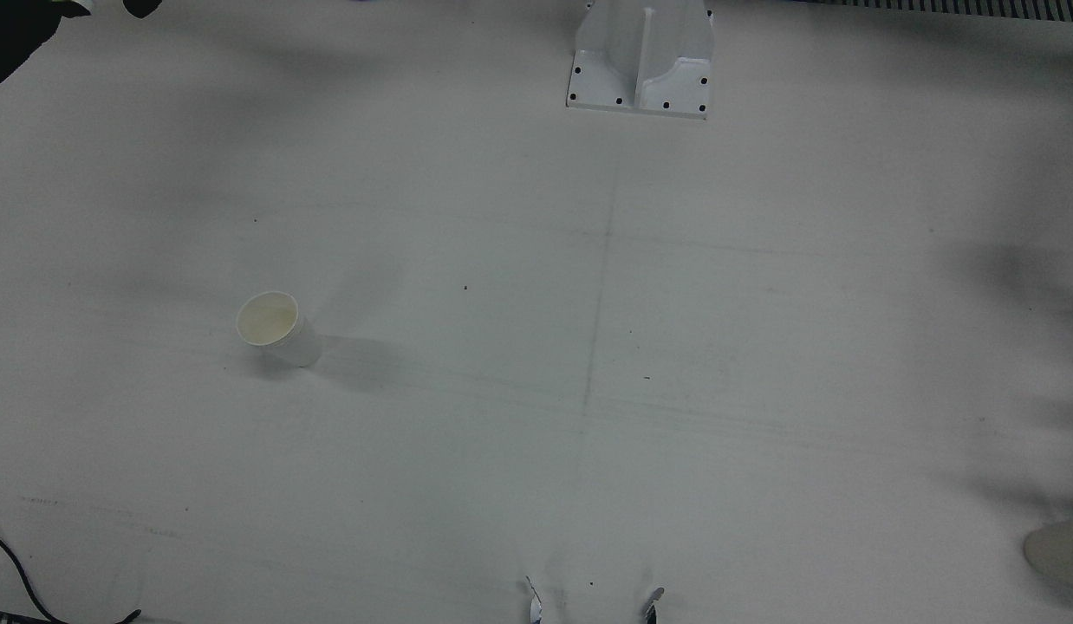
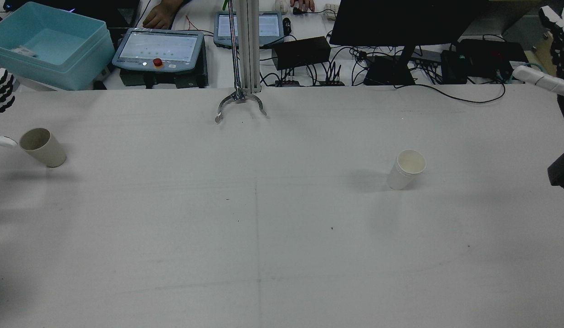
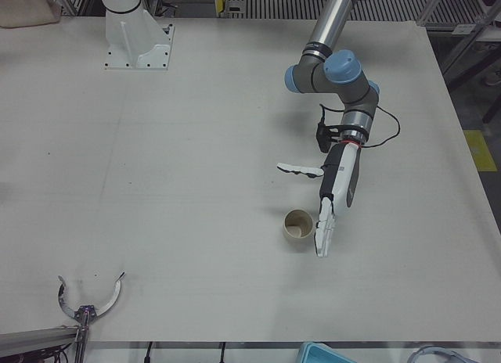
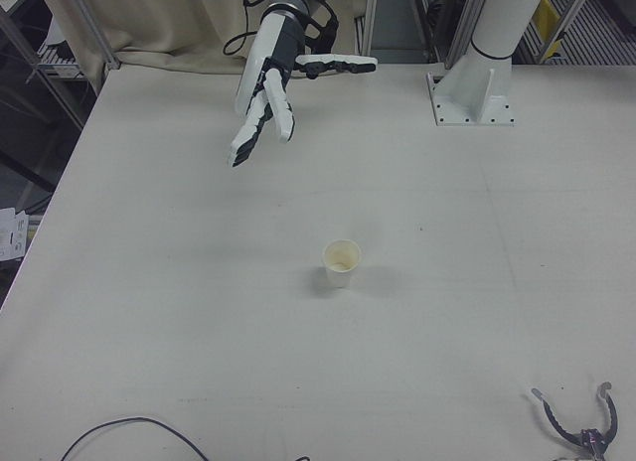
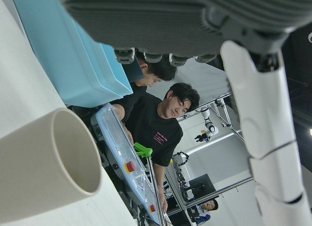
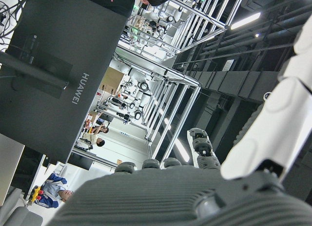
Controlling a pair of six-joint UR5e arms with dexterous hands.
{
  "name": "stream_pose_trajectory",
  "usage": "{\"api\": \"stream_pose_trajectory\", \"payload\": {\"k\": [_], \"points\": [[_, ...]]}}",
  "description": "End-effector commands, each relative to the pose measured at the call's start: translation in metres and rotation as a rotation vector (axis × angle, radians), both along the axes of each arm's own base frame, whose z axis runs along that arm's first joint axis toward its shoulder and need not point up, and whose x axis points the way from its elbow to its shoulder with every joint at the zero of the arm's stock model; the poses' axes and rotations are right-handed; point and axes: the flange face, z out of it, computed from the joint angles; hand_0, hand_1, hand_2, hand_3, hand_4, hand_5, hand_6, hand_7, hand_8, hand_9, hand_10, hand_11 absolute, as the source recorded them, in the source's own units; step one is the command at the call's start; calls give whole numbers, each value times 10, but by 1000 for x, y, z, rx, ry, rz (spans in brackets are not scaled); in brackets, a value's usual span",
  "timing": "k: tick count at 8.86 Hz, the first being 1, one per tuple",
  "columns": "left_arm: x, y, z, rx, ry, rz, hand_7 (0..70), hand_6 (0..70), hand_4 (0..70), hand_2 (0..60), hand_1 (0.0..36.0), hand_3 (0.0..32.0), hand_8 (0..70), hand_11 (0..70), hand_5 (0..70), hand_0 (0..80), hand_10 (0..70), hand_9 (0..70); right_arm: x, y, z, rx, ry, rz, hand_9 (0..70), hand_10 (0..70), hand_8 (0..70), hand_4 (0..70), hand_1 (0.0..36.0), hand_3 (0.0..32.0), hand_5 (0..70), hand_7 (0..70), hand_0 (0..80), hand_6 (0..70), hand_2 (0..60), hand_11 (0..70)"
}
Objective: Pour water
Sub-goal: 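Close the left hand around the white paper cup beside it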
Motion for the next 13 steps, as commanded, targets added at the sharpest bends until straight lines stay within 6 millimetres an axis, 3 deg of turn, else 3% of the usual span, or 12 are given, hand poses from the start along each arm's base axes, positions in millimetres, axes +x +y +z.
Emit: {"api": "stream_pose_trajectory", "payload": {"k": [1,3,4,5,7,9,11,13], "points": [[3,-2,58,-26,-14,-4,21,0,13,0,162,46,0,34,0,508,10,7,-24,4,2,-7,23,-60,0,0,0,0,95,0,0,0,417,0,73,2],[5,-7,68,-28,-31,-27,19,0,11,0,158,60,0,33,0,502,9,6,-23,4,2,-8,24,-54,0,0,0,0,96,0,0,0,418,0,73,1],[4,-7,92,-9,-45,-51,19,0,8,0,156,58,0,33,0,500,9,5,-24,4,2,-8,26,-58,0,0,0,0,96,0,0,0,419,0,73,0],[8,-14,91,-9,-43,-57,19,0,8,0,154,60,0,33,0,496,10,6,-24,4,2,-8,26,-59,0,0,0,2,97,0,0,0,420,0,74,0],[10,-16,108,-23,-58,-58,18,0,6,1,139,62,0,32,0,483,10,3,-23,3,0,-4,21,-55,0,0,0,6,96,0,0,0,420,0,76,0],[42,-7,109,-18,-53,-10,21,0,9,0,133,64,0,33,0,479,11,4,-21,3,-1,-1,18,-49,0,0,0,10,98,0,1,0,423,0,78,0],[74,7,118,-35,-56,19,20,0,25,0,124,38,0,34,0,472,13,2,-18,4,-3,3,14,-46,0,0,0,12,100,0,1,0,427,0,76,0],[80,5,115,-34,-49,3,24,0,34,6,127,24,0,37,0,474,14,3,-15,5,-7,12,5,-45,0,0,0,14,100,0,4,0,427,0,78,0]]}}
